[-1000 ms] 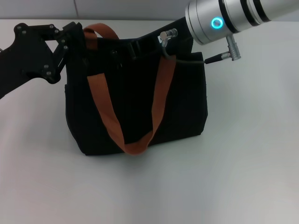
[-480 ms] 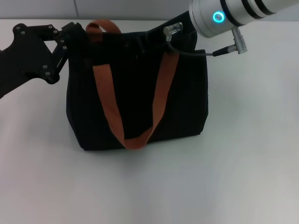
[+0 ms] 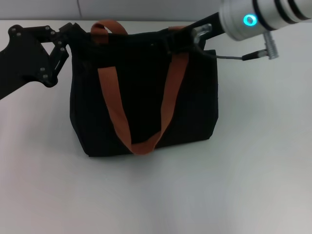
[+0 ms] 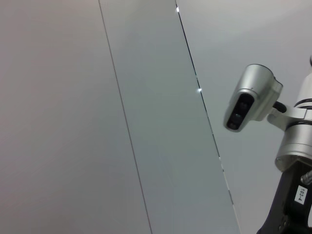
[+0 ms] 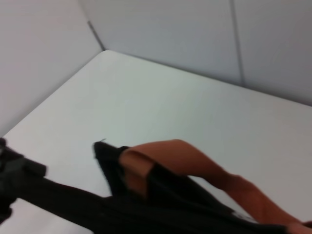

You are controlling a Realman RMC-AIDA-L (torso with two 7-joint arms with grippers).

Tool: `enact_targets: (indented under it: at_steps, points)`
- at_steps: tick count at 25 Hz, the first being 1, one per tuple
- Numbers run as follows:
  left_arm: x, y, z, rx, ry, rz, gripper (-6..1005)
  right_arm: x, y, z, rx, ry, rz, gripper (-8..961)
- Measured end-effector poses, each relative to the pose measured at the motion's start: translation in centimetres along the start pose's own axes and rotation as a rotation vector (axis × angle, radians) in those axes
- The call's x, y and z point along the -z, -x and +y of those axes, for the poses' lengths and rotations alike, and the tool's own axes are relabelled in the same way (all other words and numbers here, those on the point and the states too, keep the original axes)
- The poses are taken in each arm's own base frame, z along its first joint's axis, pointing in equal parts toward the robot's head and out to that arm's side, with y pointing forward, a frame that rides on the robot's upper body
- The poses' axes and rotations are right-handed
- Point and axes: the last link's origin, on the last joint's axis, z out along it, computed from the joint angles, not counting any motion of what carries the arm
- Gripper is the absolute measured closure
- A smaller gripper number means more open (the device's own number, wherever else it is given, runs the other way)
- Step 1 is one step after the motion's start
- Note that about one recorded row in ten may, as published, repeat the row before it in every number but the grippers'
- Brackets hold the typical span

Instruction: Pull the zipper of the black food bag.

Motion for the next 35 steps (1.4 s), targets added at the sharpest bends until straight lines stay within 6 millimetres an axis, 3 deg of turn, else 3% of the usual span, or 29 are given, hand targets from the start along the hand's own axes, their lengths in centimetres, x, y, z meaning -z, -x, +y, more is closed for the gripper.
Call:
enact_targets:
  at_steps: [9,13,16,21,25,26,28,29,30,31,32,34,35]
  points:
    - [0.4,0.0,-0.2,-0.001,-0.016,-0.004,849,2.4,-1.3,-2.3,-0.065,-0.045,-0.047,857]
    - [0.4,0.0,-0.1,-0.002,-0.018,-0.003,848,2.7,-1.6,-2.4,-0.060,-0.029,-0.052,843]
    - [0.3,0.1,-0.1,-0.001,-0.019,0.000,847,3.1,-1.9,-2.4,-0.052,0.010,-0.076,832]
    - [0.3,0.1,0.2,0.006,-0.019,0.003,846,5.0,-3.2,-4.3,-0.066,0.166,-0.231,815]
    - [0.3,0.2,0.3,0.014,-0.020,0.003,845,6.6,-4.9,-5.8,-0.020,0.337,-0.432,801]
    - [0.3,0.2,0.4,0.024,-0.021,0.004,844,7.2,-6.2,-6.3,0.038,0.412,-0.526,742]
    - [0.3,0.3,0.4,0.032,-0.023,0.003,844,7.4,-7.0,-6.3,0.074,0.453,-0.566,623]
    - [0.3,0.4,0.4,0.050,-0.027,0.001,844,7.6,-8.7,-6.5,0.137,0.521,-0.637,563]
    - [0.3,0.4,0.4,0.050,-0.027,0.001,843,7.6,-8.7,-6.5,0.137,0.521,-0.637,546]
    - [0.3,0.5,0.4,0.069,-0.033,-0.004,843,7.5,-10.6,-6.4,0.206,0.585,-0.682,530]
    - [0.3,0.5,0.4,0.069,-0.033,-0.004,843,7.5,-10.6,-6.4,0.206,0.585,-0.682,513]
    - [0.2,0.8,0.4,0.100,-0.037,-0.021,842,7.3,-13.4,-6.1,0.320,0.649,-0.685,480]
    - [0.2,0.8,0.4,0.100,-0.037,-0.021,842,7.3,-13.4,-6.1,0.320,0.649,-0.685,464]
